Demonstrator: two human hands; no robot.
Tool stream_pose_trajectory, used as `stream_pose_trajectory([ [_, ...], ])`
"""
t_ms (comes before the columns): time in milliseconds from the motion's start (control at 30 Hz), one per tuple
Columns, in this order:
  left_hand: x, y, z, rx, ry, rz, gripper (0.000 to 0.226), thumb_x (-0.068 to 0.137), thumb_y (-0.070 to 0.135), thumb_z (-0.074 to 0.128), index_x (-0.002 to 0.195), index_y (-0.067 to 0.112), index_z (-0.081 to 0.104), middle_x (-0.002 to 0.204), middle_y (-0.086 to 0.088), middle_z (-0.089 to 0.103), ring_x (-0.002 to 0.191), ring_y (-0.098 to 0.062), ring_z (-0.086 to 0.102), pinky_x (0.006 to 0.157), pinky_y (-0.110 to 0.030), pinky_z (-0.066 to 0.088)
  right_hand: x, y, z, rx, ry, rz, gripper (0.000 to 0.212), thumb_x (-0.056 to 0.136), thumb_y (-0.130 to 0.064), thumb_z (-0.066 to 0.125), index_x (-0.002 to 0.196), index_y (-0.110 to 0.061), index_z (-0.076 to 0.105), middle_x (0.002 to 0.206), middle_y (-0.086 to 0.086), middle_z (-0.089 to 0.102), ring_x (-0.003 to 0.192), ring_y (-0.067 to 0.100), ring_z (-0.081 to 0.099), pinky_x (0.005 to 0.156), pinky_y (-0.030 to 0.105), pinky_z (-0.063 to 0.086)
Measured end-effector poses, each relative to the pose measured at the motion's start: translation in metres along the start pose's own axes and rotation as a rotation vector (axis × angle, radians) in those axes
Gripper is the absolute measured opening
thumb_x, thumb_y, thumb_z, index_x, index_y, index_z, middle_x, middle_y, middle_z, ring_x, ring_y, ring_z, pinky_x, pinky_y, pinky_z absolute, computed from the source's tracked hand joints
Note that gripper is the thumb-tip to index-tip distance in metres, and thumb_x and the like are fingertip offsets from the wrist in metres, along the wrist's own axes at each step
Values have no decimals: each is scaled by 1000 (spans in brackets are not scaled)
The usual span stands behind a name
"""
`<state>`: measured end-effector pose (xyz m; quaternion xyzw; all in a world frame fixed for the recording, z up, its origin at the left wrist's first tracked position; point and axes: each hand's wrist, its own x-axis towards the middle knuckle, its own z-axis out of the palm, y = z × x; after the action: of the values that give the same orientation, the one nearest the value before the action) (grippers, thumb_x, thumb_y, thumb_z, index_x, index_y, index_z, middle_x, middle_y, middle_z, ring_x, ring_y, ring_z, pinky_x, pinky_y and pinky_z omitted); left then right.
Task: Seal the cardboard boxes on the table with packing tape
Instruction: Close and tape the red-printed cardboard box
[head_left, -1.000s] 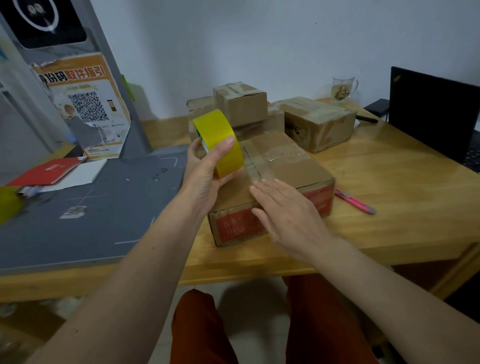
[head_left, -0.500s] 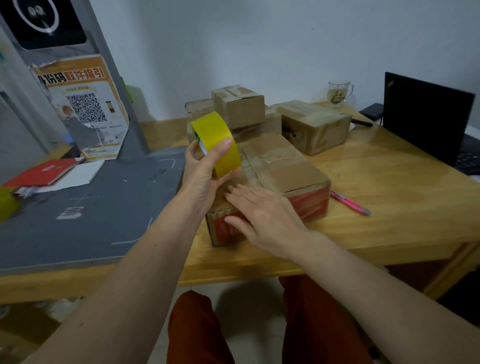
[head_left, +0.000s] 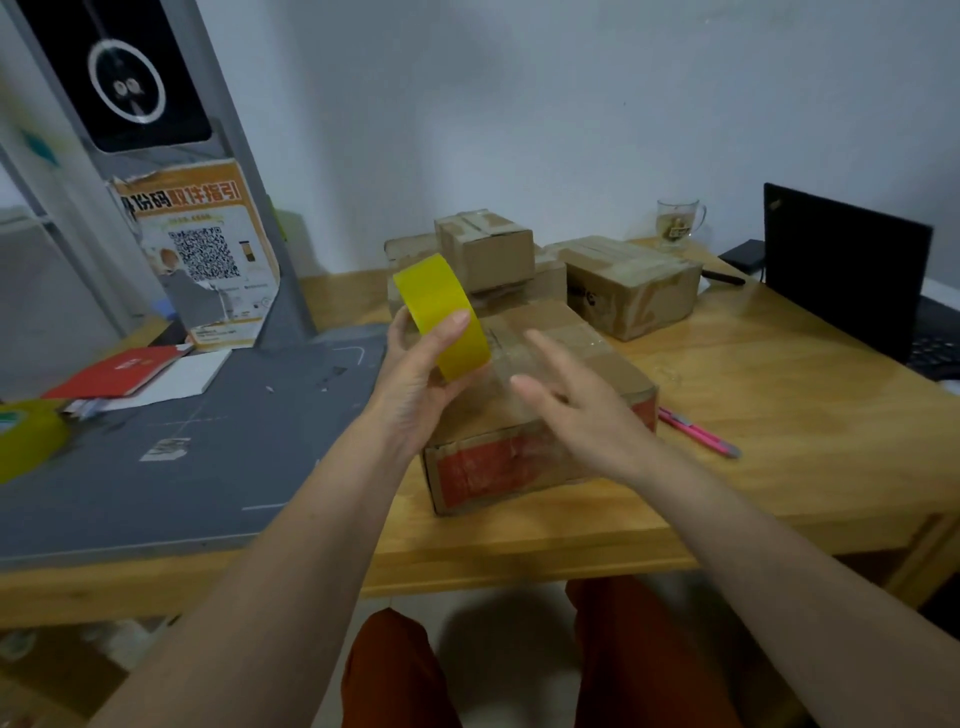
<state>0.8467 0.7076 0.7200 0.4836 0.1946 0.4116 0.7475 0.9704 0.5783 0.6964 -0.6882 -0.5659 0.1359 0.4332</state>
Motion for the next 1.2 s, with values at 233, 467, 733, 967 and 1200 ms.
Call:
stream_pose_trajectory([
  [233, -16, 0, 35, 346, -432, -178, 105, 65, 2, 85, 151, 34, 35, 138, -11, 56, 110, -23, 67, 80, -39, 58, 5, -11, -46, 690, 3, 88, 99, 65, -54, 77, 148, -33, 28, 143, -2, 49, 132, 19, 47, 111, 53, 35],
  [467, -10, -22, 82, 134, -319, -248, 108, 68, -15, 72, 154, 31, 24, 100, -7, 76, 89, -23, 73, 75, -40, 61, 1, 16, -73, 752, 227, 77, 87, 59, -44, 83, 136, -24, 47, 122, 3, 65, 112, 22, 64, 97, 52, 50],
  [733, 11, -51, 157, -334, -145, -405, 30, 82, 8, 77, 108, -3, 65, 108, -20, 66, 120, -34, 60, 104, -45, 49, 10, 48, -103, 859, 502, 44, 68, 73, -34, 79, 133, -21, 50, 116, -1, 68, 109, 20, 65, 83, 41, 56],
  [967, 39, -83, 184, -217, -161, -510, 44, 83, 22, 78, 116, -1, 60, 115, -20, 63, 115, -32, 61, 105, -49, 48, 12, 98, -136, 869, 360, 206, 101, 63, -35, 86, 145, -44, 27, 130, -1, 60, 111, 28, 64, 85, 47, 56],
  [1200, 57, -88, 206, -78, -169, -601, 30, 90, 18, 73, 110, 0, 60, 124, -22, 57, 120, -39, 57, 103, -56, 46, 23, 137, -144, 922, 431, 272, 113, 56, -37, 88, 147, -48, 21, 125, -1, 64, 106, 27, 67, 78, 47, 57],
])
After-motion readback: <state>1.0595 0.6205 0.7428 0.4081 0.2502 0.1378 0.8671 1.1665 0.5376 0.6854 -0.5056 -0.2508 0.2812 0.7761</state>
